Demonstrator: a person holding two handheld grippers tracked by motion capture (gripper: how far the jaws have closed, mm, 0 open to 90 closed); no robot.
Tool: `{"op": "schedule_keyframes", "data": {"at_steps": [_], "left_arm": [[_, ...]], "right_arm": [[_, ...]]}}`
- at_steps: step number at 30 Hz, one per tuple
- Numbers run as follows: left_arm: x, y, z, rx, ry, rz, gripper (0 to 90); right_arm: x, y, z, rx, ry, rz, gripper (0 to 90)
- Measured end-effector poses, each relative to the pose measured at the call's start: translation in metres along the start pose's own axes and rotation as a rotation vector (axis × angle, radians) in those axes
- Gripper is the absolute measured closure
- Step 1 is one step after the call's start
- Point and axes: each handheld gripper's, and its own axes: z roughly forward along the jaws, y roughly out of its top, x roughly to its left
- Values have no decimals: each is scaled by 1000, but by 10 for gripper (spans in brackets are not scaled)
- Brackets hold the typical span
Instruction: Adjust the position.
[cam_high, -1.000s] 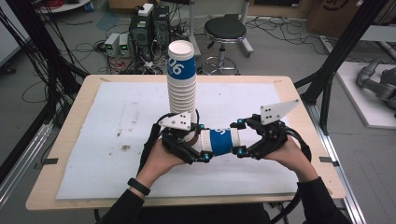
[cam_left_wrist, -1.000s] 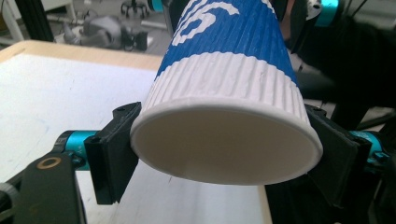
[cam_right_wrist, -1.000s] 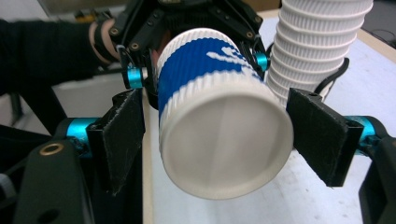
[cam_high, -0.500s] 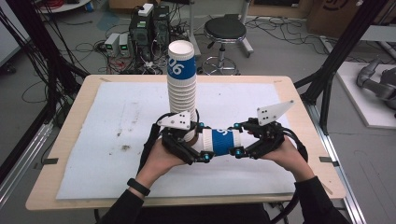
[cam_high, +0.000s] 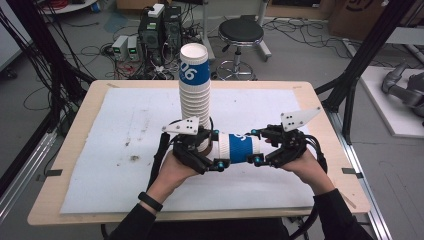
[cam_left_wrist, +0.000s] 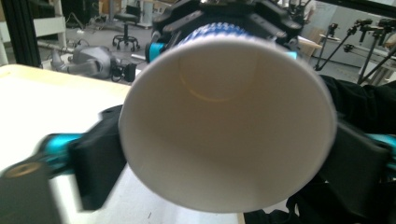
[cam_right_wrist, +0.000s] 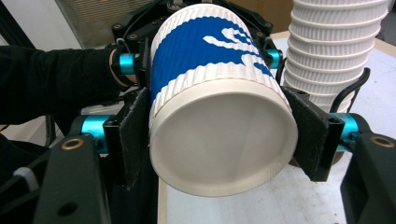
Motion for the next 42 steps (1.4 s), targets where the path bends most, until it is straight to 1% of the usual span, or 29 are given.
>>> {"op": "schedule_keyframes", "data": {"at_steps": [4, 9, 11, 13, 14, 16, 18, 19, 20, 22, 24, 26, 27, 29, 31, 32, 34, 35, 37, 39, 40, 42], "left_arm": [[0, 1, -2, 6, 2, 7, 175], [-1, 3, -3, 31, 5, 20, 185], [-2, 4, -3, 56, 13, 35, 186], [-4, 6, -2, 90, 28, 56, 187], [-4, 6, -2, 103, 29, 60, 189], [-4, 7, -1, 124, 31, 63, 189], [-5, 7, 0, 148, 34, 72, 191], [-5, 8, 1, 166, 38, 79, 194], [-5, 9, 1, 182, 38, 84, 194], [-6, 9, 2, 195, 38, 89, 196], [-6, 10, 2, 211, 40, 91, 196], [-6, 10, 3, 224, 41, 93, 196], [-7, 10, 3, 230, 40, 95, 196], [-7, 11, 3, 232, 35, 98, 196], [-7, 11, 3, 229, 36, 101, 194], [-8, 11, 4, 216, 34, 93, 185], [-8, 11, 4, 195, 37, 81, 164], [-7, 11, 3, 177, 35, 77, 158], [-7, 11, 3, 141, 32, 65, 132], [-7, 10, 2, 106, 34, 52, 96], [-7, 10, 1, 95, 38, 48, 84], [-6, 9, 1, 53, 34, 26, 70]], "right_arm": [[0, -1, 1, 4, 3, 3, 296], [0, -1, 3, 23, 9, 12, 292], [-1, -2, 4, 30, 15, 18, 279], [-1, -1, 3, 35, 16, 28, 227], [-1, -1, 3, 46, 11, 30, 222], [1, 1, 3, 74, -2, 15, 210], [3, 2, 4, 104, -3, 1, 210], [4, 2, 5, 125, -16, -13, 210], [5, 2, 6, 145, -22, -14, 210], [5, 2, 9, 185, -39, -31, 210], [7, 2, 13, 218, -44, -40, 210], [7, 1, 18, 245, -48, -60, 211], [8, 1, 21, 256, -48, -59, 212], [10, 0, 25, 276, -56, -77, 246], [10, 0, 27, 292, -57, -90, 275], [9, 0, 27, 294, -56, -93, 276], [9, -1, 27, 281, -51, -88, 276], [8, -1, 26, 275, -47, -85, 277], [7, -2, 25, 252, -34, -72, 280], [5, -3, 23, 228, -31, -61, 281], [4, -4, 22, 210, -25, -58, 281], [3, -4, 19, 171, -16, -43, 282]]}}
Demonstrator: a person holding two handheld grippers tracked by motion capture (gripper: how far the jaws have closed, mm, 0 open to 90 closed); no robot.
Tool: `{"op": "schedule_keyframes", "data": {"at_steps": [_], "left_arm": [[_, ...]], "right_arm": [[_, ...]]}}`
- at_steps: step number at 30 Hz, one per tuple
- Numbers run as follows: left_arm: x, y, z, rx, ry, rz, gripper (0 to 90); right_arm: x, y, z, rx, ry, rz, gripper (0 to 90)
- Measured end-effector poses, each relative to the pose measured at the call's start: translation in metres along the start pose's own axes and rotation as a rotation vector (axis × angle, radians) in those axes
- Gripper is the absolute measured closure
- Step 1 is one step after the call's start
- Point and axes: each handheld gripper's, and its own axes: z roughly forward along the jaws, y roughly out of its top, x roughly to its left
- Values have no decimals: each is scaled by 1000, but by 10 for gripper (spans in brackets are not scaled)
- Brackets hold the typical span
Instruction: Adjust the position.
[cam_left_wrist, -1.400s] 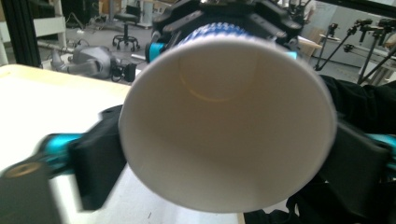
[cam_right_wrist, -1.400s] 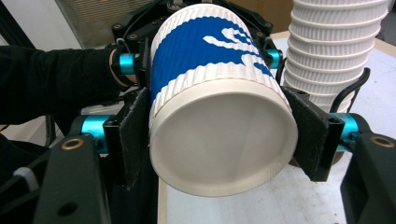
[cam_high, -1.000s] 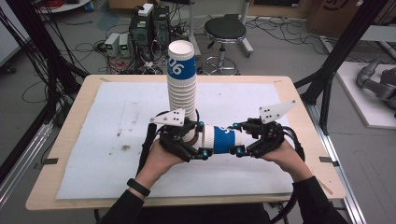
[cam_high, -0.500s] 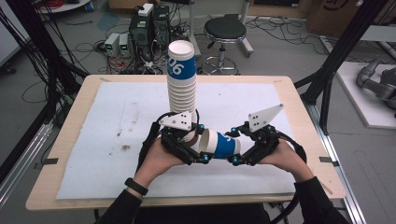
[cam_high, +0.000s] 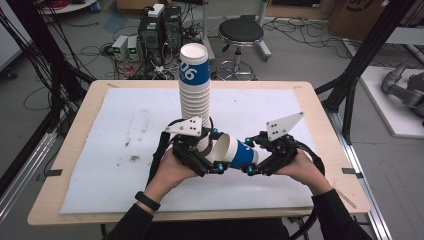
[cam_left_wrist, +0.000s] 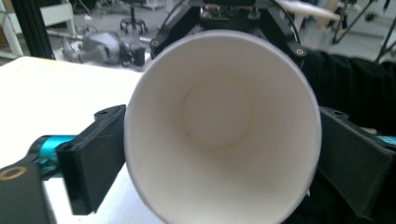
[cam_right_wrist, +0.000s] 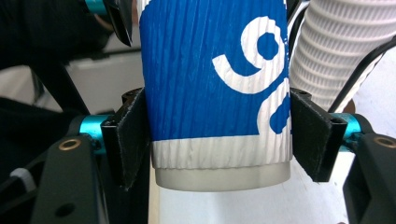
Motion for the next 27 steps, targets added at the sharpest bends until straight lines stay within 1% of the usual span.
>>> {"op": "schedule_keyframes", "data": {"at_steps": [1, 2, 3, 8, 9, 10, 11, 12, 17, 21, 23, 25, 26, 27], "left_arm": [[0, -1, 0, -28, -2, -13, 70], [1, -2, 0, -45, -4, -22, 70], [2, -3, 0, -58, -2, -31, 70], [2, -4, 0, -64, -12, -30, 71], [2, -4, 1, -70, -21, -24, 95], [1, -4, 0, -72, -23, -19, 137], [1, -4, 0, -72, -21, -18, 161], [1, -4, 0, -72, -22, -21, 165], [1, -3, -1, -57, -19, -9, 182], [1, -2, -1, -43, -26, -2, 189], [0, 0, -1, -20, -21, 2, 192], [0, 1, -2, 2, -26, 9, 195], [0, 2, -2, 13, -24, 10, 196], [0, 3, -2, 23, -23, 11, 196]], "right_arm": [[0, 0, -1, -21, 8, 5, 282], [0, -1, -2, -43, 15, 13, 282], [-1, -1, -2, -55, 21, 16, 282], [0, -2, 2, -76, 11, 17, 282], [0, -2, 2, -82, 15, 17, 282], [-1, -2, 3, -85, 20, 19, 282], [0, -2, 3, -82, 18, 19, 283], [0, -2, 3, -83, 20, 19, 284], [-1, -3, 4, -76, 25, 21, 284], [-1, -3, 6, -66, 26, 20, 281], [0, -3, 7, -58, 25, 21, 270], [0, -3, 8, -38, 18, 29, 216], [0, -2, 9, -25, 14, 33, 214], [1, -1, 9, -15, 12, 28, 214]]}}
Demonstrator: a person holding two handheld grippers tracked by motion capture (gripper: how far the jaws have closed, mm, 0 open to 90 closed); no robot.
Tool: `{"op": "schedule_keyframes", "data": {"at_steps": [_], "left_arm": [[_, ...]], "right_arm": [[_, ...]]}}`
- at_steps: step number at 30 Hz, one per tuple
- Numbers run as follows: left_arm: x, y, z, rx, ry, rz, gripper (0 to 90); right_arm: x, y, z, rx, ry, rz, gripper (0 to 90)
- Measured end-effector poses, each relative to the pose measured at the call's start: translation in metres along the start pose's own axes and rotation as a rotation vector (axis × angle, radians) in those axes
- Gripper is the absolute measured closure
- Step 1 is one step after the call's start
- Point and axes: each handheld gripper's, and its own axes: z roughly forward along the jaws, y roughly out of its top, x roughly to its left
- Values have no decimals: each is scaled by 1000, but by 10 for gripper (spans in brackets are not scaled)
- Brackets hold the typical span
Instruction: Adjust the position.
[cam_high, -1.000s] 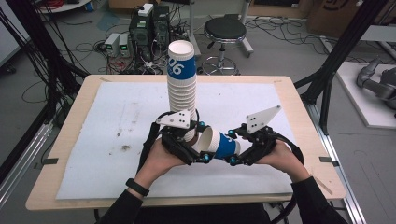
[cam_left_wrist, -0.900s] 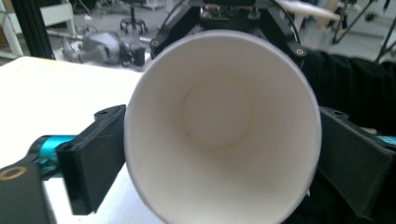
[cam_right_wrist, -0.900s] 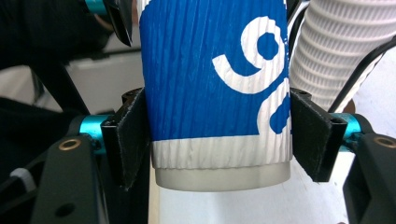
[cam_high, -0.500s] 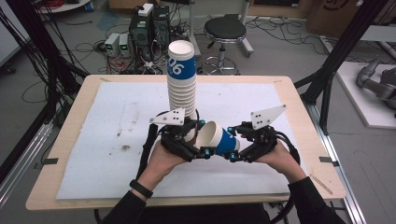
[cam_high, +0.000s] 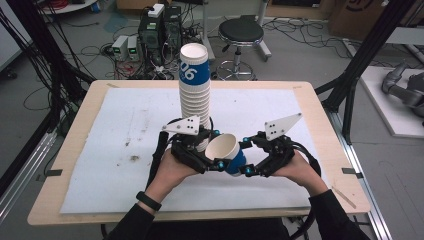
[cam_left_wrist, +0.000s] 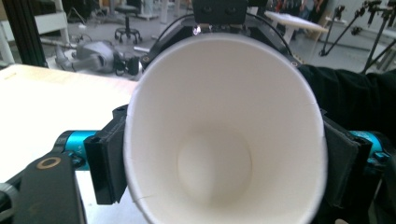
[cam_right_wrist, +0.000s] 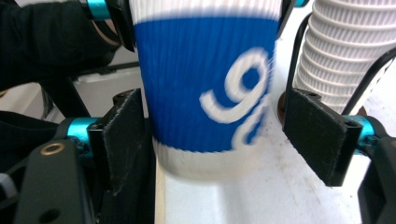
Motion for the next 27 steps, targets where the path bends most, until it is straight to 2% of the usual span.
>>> {"op": "schedule_keyframes", "data": {"at_steps": [1, 7, 9, 13, 17, 21, 24, 27], "left_arm": [[0, 1, -1, -1, 1, 3, 197], [-1, 2, -1, 3, 0, 7, 201], [-2, 3, 0, -1, 0, 5, 202], [-3, 4, 0, -5, -1, 13, 202], [-3, 4, 1, -16, 1, 14, 187], [-4, 3, 2, -75, -5, -6, 136], [-6, 3, 3, -91, 4, -4, 108], [-5, 2, 3, -139, 2, -32, 100]], "right_arm": [[0, 1, 0, 12, -3, -17, 214], [5, 3, 15, 41, 5, -24, 216], [5, 2, 18, 53, 7, -29, 262], [5, 1, 22, 42, 11, -21, 292], [5, -1, 23, 11, 25, -13, 299], [4, -1, 22, -26, 35, -7, 297], [3, -1, 18, -64, 34, -5, 297], [3, 0, 15, -96, 38, -1, 297]]}}
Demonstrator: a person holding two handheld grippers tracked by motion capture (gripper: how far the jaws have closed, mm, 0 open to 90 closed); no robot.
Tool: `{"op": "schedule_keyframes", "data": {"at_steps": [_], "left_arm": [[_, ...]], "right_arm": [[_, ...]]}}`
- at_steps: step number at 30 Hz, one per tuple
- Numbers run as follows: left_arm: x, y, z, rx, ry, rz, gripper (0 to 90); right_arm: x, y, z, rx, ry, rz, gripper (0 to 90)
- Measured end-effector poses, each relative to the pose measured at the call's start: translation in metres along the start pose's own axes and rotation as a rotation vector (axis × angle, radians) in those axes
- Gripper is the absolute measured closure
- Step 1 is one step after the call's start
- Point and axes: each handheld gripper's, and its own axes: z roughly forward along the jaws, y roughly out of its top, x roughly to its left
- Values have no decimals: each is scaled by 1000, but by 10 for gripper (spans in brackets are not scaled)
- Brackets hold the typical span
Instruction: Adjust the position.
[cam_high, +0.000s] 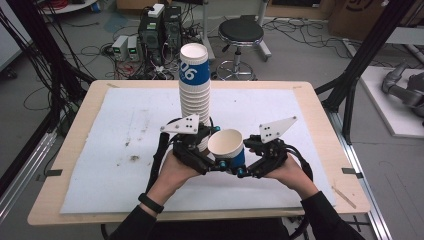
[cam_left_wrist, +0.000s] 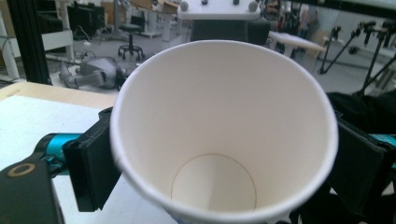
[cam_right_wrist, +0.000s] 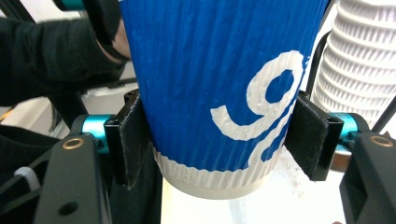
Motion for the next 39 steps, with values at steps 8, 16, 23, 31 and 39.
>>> {"op": "schedule_keyframes", "data": {"at_steps": [8, 16, 23, 31, 39], "left_arm": [[1, -2, 0, -71, -36, -41, 107], [1, -2, -2, -71, -36, -26, 196], [0, 2, -5, -24, -14, 4, 212], [-3, 9, -7, 52, 9, 48, 224], [-6, 10, -2, 92, 14, 61, 226]], "right_arm": [[2, -1, 2, -49, -9, -6, 297], [3, -1, 4, -45, -19, -14, 295], [5, -1, 9, 4, -41, -19, 241], [7, -3, 18, 2, -56, -20, 218], [7, -7, 25, -39, -51, -5, 264]]}}
